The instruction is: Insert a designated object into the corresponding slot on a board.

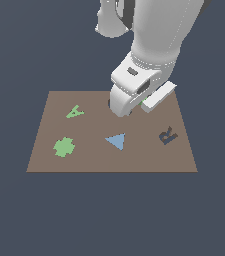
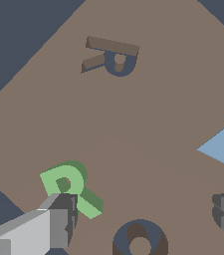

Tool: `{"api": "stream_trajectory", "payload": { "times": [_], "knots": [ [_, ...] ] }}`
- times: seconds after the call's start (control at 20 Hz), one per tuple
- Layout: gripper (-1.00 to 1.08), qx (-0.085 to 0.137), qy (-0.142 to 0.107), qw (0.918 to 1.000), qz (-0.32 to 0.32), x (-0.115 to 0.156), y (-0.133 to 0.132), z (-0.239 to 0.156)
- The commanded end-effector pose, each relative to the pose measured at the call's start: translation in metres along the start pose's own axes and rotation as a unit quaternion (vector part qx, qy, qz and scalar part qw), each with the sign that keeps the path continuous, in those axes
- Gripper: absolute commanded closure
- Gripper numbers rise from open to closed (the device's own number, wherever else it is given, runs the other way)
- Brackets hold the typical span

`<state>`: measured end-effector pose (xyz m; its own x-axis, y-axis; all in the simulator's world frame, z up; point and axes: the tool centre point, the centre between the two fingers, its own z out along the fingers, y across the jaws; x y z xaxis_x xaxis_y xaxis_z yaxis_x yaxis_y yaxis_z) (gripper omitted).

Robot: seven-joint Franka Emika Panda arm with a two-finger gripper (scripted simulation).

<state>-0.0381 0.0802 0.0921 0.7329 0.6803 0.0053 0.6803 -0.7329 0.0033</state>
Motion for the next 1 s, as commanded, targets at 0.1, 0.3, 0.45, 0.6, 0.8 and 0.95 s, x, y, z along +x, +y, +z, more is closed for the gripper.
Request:
{"api": "stream_trajectory", "payload": {
  "times": [0.1, 0.3, 0.45, 0.6, 0.8, 0.95],
  "knots": [
    [-0.92, 0.001, 0.000, 0.9967, -0.081, -0.003, -0.025, 0.017],
    [-0.92, 0.002, -0.001, 0.9910, -0.134, -0.007, -0.041, 0.028],
    [-0.92, 0.002, -0.001, 0.9864, -0.164, -0.011, -0.050, 0.035],
    [-0.92, 0.002, -0.002, 0.9827, -0.185, -0.014, -0.056, 0.040],
    [-0.92, 0.003, -0.002, 0.9801, -0.199, -0.016, -0.060, 0.043],
    [-0.92, 0.002, -0.002, 0.9803, -0.197, -0.016, -0.059, 0.043]
  ]
}}
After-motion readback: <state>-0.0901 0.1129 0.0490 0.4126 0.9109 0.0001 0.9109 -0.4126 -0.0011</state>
